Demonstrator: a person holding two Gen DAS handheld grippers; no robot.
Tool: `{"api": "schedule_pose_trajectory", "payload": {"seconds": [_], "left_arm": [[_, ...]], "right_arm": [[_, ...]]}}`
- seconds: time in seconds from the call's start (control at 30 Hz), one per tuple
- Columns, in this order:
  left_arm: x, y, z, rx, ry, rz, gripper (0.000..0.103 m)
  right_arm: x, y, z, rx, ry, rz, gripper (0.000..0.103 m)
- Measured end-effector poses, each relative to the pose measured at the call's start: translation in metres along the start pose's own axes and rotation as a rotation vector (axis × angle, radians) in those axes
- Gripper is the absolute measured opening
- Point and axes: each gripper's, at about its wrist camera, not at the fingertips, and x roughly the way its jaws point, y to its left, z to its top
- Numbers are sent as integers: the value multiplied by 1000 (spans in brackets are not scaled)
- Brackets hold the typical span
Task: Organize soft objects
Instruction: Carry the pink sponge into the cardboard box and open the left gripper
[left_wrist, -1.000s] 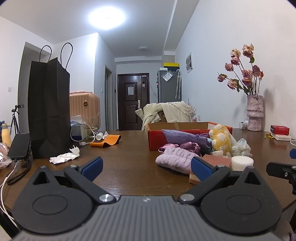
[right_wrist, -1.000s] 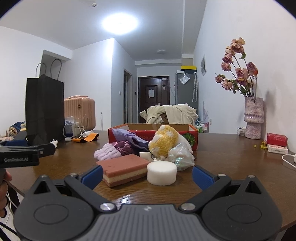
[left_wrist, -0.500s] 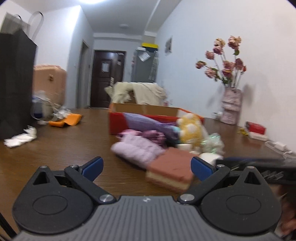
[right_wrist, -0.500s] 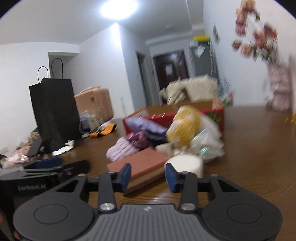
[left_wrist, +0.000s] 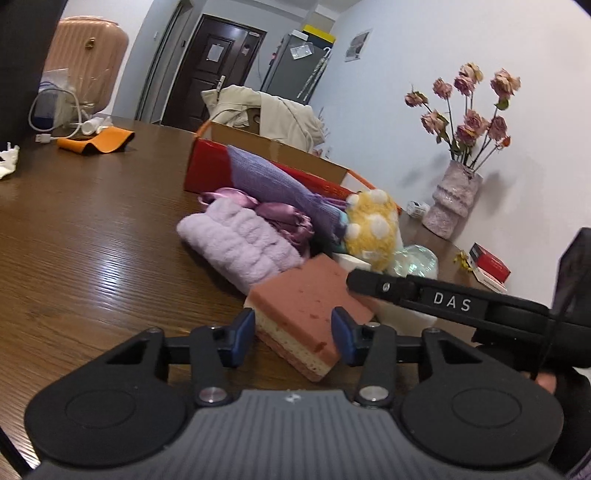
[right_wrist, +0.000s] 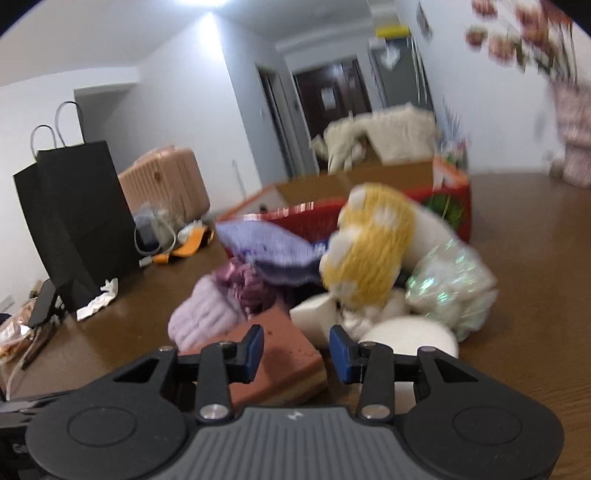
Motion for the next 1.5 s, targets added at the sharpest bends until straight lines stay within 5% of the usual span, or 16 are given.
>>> {"api": "schedule_pose_trajectory", "payload": {"seconds": [0.2, 0.5, 0.63, 0.73, 0.87, 1.03, 1.2, 1.33, 1.5], "left_arm": [[-24, 17, -3, -32, 6, -24, 45], [-45, 28, -5, -34, -4, 7, 54], [-43, 26, -4, -25, 20, -50, 36], [-45, 17, 14, -2, -36, -80, 35], [-25, 3, 77, 26, -108, -137, 35], [45, -6, 171, 15, -142, -125, 35], [140, 6, 240, 9, -92, -44, 35], [216, 37, 272, -74, -1, 11, 34], [286, 71, 279, -57, 75, 104, 33]], "right_arm": [[-26, 16, -26, 63, 85, 160, 35], [-55, 29, -40, 82, 33, 131, 36], [-35, 23, -43, 147, 67, 170, 34], [-44, 27, -26, 123, 13, 166, 32], [-43, 24, 36, 32, -105, 173, 32], [17, 0, 143, -4, -142, 178, 31], [113, -32, 226, 72, -38, 158, 31], [203, -58, 256, 153, 79, 128, 31], [293, -68, 262, 133, 161, 67, 30]]}}
